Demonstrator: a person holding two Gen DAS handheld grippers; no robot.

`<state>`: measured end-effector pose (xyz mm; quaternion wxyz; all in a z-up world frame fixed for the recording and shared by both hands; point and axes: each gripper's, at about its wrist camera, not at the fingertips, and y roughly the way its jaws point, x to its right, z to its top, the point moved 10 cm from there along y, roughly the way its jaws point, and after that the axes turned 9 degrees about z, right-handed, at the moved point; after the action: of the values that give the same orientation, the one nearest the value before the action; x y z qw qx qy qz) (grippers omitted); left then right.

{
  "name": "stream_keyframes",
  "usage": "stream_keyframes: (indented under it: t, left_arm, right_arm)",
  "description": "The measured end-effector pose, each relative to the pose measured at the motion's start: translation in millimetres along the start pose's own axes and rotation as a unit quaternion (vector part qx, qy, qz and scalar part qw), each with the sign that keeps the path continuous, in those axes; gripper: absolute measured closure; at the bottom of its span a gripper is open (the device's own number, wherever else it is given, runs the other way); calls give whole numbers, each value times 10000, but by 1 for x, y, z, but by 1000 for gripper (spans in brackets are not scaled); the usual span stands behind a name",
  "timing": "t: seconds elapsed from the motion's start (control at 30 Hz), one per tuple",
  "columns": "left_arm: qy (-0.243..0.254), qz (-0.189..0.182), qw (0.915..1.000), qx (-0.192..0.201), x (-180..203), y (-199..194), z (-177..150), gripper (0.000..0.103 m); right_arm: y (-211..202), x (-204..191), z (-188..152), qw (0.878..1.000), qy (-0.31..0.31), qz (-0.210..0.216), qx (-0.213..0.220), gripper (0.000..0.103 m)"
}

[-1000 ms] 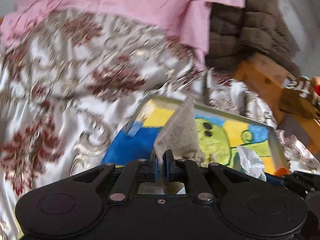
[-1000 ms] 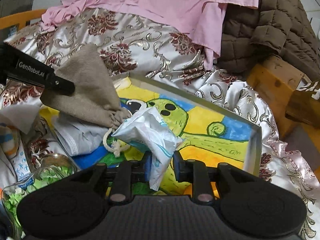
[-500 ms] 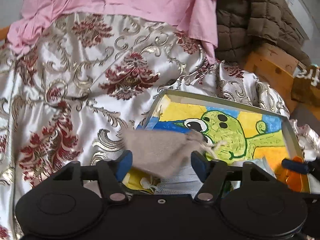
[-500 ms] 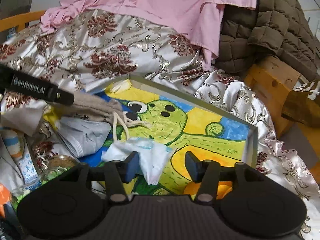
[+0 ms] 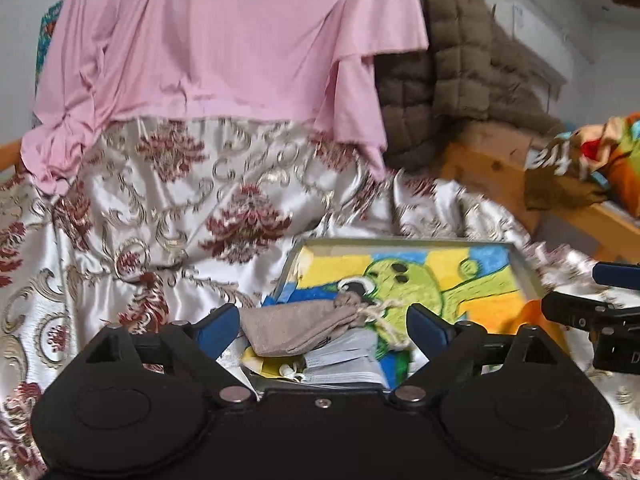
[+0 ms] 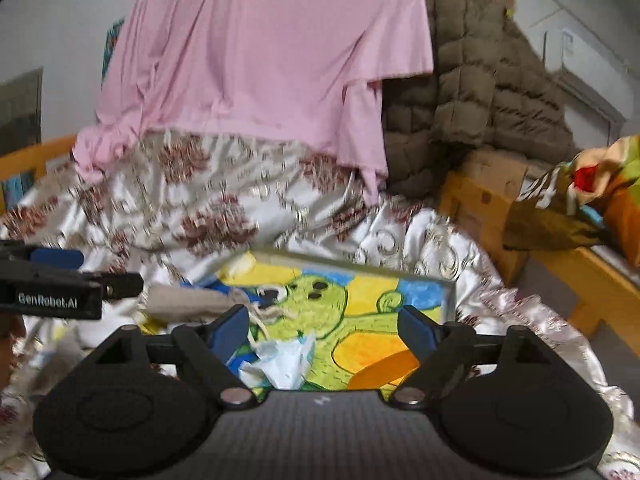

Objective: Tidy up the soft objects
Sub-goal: 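Open both grippers to release the items into the tray and withdraw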

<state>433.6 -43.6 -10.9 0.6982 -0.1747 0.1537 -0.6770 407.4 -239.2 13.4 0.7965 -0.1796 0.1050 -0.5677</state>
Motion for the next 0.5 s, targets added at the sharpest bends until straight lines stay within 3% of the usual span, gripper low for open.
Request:
stream_keyframes:
  t: [0.33, 0.5]
  left_arm:
    - [-180, -223, 9975, 640, -14, -98, 11, 2]
    - [-279, -230, 9961, 806, -25, -141, 3, 2]
  right_arm:
    - [-87, -26, 18, 9977, 160, -4, 661, 1]
    - [-124, -42, 15, 9958, 281, -23, 875, 0]
